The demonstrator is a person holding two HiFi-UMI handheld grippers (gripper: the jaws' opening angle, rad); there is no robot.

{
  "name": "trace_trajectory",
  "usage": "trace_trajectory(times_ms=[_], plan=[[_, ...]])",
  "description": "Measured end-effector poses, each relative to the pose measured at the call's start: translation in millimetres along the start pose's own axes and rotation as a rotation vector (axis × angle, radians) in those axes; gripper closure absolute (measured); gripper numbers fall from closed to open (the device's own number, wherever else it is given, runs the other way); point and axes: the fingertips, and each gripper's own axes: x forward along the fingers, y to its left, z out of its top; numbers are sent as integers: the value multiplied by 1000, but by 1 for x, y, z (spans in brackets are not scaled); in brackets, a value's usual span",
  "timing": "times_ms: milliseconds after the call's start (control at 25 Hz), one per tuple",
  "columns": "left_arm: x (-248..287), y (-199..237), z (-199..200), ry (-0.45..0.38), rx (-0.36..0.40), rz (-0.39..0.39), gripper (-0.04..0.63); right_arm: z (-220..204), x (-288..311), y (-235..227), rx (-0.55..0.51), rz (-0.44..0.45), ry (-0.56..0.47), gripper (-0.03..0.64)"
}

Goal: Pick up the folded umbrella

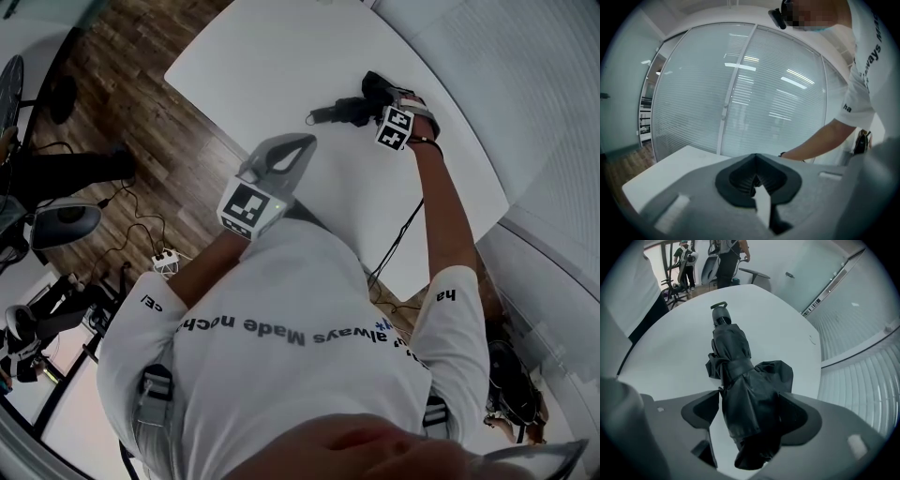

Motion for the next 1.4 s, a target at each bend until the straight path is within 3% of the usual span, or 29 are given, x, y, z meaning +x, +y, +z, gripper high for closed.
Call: trace_trajectory(times_ms=[160, 560, 960, 1080, 1400], plan=[[0, 3, -6, 13, -10, 8, 592, 0, 12, -3, -25, 18, 9, 218], [4, 5, -9, 22, -23, 18, 592, -2, 17, -1, -72, 93, 55, 286], [2, -6, -2, 4, -10, 21, 592, -11, 9, 7, -57, 12, 112, 367], [-5, -5, -2, 4, -8, 25, 592, -9, 4, 8, -20, -31, 94, 382], [-19, -10, 5, -17, 2, 30, 592, -18, -24, 9, 201, -113, 8, 397]])
